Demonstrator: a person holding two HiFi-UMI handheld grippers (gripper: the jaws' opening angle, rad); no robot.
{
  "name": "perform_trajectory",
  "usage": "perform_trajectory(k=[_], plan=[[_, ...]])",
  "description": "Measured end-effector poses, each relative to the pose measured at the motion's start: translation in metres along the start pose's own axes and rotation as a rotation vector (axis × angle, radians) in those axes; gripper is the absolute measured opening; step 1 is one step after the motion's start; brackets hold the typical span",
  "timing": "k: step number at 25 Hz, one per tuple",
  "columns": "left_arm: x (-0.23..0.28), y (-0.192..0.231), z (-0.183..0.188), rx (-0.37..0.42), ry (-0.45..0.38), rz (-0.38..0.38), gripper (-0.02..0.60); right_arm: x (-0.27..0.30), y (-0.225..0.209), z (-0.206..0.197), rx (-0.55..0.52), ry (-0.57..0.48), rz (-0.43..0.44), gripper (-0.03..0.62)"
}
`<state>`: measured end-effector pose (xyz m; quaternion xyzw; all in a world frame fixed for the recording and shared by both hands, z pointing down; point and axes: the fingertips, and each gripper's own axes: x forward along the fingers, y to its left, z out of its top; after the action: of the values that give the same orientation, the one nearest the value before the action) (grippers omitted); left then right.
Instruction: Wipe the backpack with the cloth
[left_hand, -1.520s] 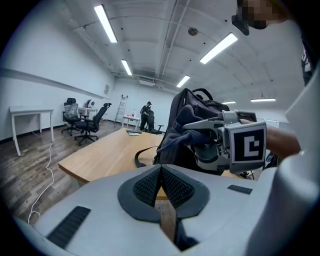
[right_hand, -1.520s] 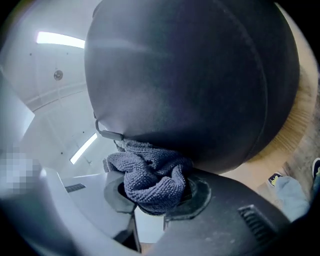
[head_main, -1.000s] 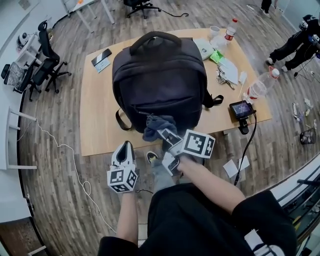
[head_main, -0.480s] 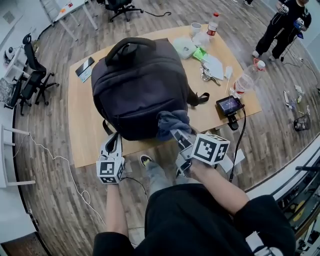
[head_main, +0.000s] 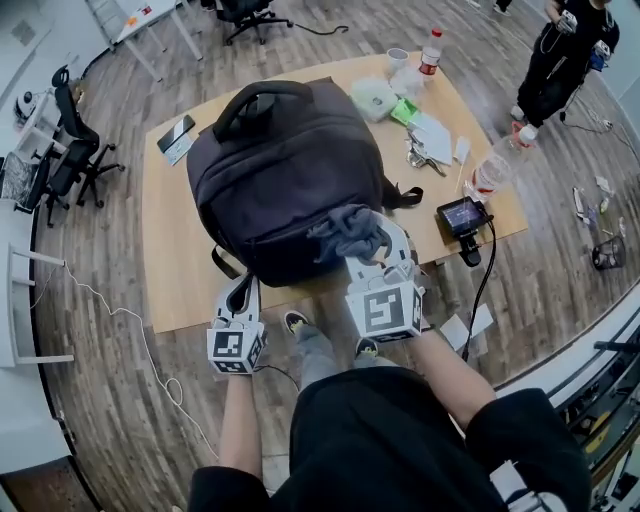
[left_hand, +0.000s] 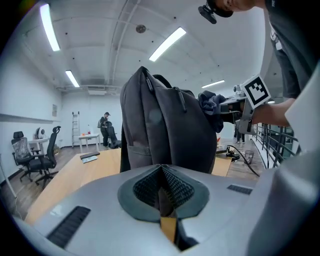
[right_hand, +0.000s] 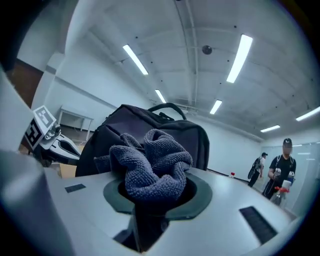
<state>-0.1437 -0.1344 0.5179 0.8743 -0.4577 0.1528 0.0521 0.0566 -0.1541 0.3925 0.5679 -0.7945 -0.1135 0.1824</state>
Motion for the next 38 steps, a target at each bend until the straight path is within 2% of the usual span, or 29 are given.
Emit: perform_trajectory(k=[5,10,13,17,22,26,28,33,36,38], plan=[[-0.005,-0.002,0.0,-0.075,-0.008,0.039,0.015,0.015,0.04,0.026,-0.088,-0.027,0.082,0.117],[-0.008,-0.003,-0.001,-0.097,-0.008,0.064,0.015,0.033,0.127,0.069,-0.287,-0.096,0.231,0.117],[-0.009,-0.006,0.0,-0.085,-0.004,0.057,0.015,0.05,0.158,0.091,-0.43,-0.127,0.254,0.117],[-0.009,-0.007,0.005,-0.078,-0.005,0.048,0.015,0.071,0.167,0.121,-0.456,-0.162,0.275,0.118],[-0.008,-0.012,0.003,-0.105,-0.017,0.029,0.015,0.096,0.144,0.156,-0.497,-0.185,0.2,0.12],[-0.01,-0.018,0.002,-0.12,-0.006,0.01,0.015,0.103,0.126,0.161,-0.518,-0.17,0.174,0.12],[-0.01,-0.021,0.001,-0.141,-0.01,0.004,0.015,0.102,0.106,0.155,-0.501,-0.146,0.139,0.12],[-0.013,-0.025,-0.002,-0.175,0.002,0.002,0.015,0.104,0.019,0.106,-0.567,0.019,-0.006,0.12],[-0.016,-0.026,-0.004,-0.185,0.004,0.004,0.015,0.087,-0.037,0.092,-0.58,0.057,-0.101,0.12],[-0.018,-0.023,-0.004,-0.195,0.001,0.013,0.016,0.074,-0.055,0.09,-0.58,0.057,-0.124,0.12]])
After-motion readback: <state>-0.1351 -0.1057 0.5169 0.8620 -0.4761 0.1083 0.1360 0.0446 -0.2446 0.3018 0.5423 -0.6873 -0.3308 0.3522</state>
